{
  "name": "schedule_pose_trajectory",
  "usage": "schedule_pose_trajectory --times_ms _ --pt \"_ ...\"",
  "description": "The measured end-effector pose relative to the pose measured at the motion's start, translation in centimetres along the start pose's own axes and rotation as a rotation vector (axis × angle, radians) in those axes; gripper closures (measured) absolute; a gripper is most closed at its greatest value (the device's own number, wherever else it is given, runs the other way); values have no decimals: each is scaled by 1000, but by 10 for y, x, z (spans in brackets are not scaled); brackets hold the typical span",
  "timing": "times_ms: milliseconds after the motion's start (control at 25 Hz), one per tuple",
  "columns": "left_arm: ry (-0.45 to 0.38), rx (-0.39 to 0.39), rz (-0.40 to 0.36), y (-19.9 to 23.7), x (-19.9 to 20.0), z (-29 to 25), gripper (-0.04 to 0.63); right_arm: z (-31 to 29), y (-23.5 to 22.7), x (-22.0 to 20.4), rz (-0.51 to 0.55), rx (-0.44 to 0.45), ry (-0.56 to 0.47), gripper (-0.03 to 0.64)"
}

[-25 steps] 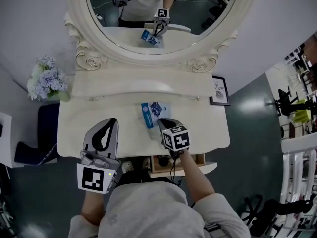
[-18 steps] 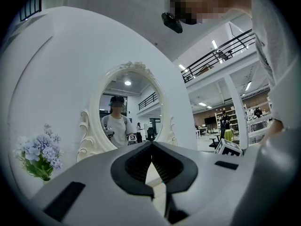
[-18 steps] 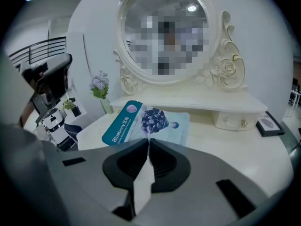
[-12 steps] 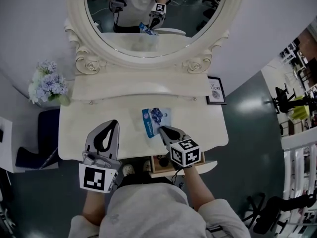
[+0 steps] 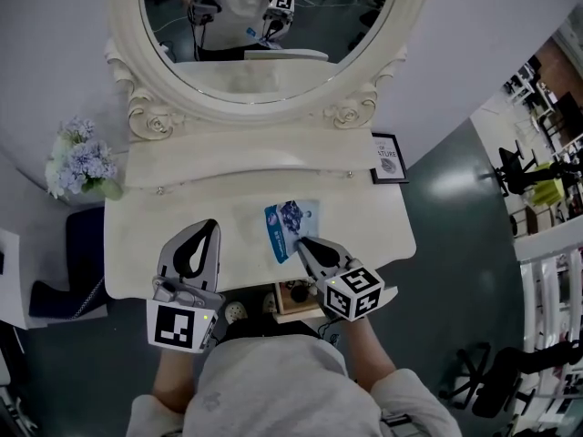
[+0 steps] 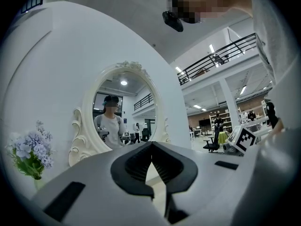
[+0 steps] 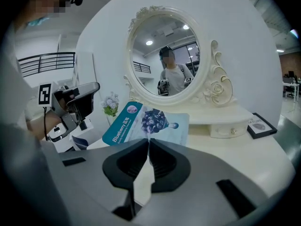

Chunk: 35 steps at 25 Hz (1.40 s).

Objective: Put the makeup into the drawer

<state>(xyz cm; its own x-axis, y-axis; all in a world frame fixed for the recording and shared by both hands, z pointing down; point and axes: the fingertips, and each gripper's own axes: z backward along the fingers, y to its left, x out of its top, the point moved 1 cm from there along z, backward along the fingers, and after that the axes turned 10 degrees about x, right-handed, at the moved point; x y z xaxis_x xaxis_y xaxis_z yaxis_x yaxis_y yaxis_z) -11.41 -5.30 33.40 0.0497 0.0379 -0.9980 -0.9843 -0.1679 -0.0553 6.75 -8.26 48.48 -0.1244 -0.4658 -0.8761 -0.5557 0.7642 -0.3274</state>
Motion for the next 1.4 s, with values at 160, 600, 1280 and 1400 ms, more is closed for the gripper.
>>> schedule_pose_trajectory --times_ms 160,600,1280,1400 --pt "18 -19 -5 -3 -4 1 581 12 3 -3 15 2 -2 586" --pt "5 -50 5 -11 -2 0 581 52 1 -34 26 -38 79 586" --pt "-35 -106 20 -34 6 -15 581 98 -10 -116 -54 -80 292 588" --pt "-34 -119 21 -39 6 -17 581 104 -9 -130 -72 -73 329 588"
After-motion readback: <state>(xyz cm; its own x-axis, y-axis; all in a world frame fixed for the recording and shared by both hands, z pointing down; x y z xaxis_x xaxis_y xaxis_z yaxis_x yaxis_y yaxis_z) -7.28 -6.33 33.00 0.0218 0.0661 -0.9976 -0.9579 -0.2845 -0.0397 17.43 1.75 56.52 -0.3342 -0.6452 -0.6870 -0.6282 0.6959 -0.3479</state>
